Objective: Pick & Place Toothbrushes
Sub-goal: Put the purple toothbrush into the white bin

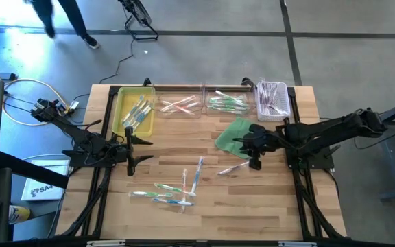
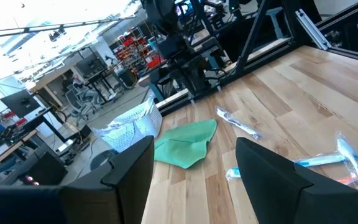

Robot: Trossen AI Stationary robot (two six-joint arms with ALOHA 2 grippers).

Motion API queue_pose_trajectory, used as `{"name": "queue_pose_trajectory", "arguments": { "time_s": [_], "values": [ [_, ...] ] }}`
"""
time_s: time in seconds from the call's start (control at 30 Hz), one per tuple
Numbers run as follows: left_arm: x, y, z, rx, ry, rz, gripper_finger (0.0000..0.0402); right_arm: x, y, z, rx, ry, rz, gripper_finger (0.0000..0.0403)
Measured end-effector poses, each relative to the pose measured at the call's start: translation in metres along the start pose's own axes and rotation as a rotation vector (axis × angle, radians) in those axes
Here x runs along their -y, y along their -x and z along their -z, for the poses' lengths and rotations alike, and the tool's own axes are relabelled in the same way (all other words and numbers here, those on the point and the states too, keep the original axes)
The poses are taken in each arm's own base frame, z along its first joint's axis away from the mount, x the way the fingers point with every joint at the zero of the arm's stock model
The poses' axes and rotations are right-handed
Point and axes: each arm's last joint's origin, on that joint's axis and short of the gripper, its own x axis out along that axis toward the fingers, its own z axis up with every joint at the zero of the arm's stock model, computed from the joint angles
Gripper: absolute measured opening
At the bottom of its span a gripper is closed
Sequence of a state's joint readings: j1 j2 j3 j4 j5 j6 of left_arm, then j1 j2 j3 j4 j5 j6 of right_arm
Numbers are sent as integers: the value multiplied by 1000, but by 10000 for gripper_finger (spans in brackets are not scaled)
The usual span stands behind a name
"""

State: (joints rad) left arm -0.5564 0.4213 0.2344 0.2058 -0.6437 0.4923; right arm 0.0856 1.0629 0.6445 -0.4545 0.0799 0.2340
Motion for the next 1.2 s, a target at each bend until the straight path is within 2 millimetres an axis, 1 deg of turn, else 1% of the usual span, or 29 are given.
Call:
{"name": "queue_pose_trajectory", "arguments": {
  "time_s": [0.13,0.27,0.37,0.63,0.83,1.0,1.2],
  "values": [
    [0,0,1,-6,-5,4,220,1,-6,8,-102,3,16,115],
    [1,0,2,-20,-17,11,220,0,-16,15,-197,21,39,134],
    [1,0,2,-22,-19,12,220,-4,-24,17,-230,44,35,136],
    [1,0,2,-21,-18,12,220,-14,-49,32,-383,137,65,137],
    [1,0,2,-21,-18,12,220,-20,-64,43,-475,177,77,137],
    [1,0,2,-21,-18,12,220,-24,-70,47,-506,201,82,137],
    [1,0,3,-23,-20,13,220,-26,-70,48,-507,210,82,136]
  ]
}}
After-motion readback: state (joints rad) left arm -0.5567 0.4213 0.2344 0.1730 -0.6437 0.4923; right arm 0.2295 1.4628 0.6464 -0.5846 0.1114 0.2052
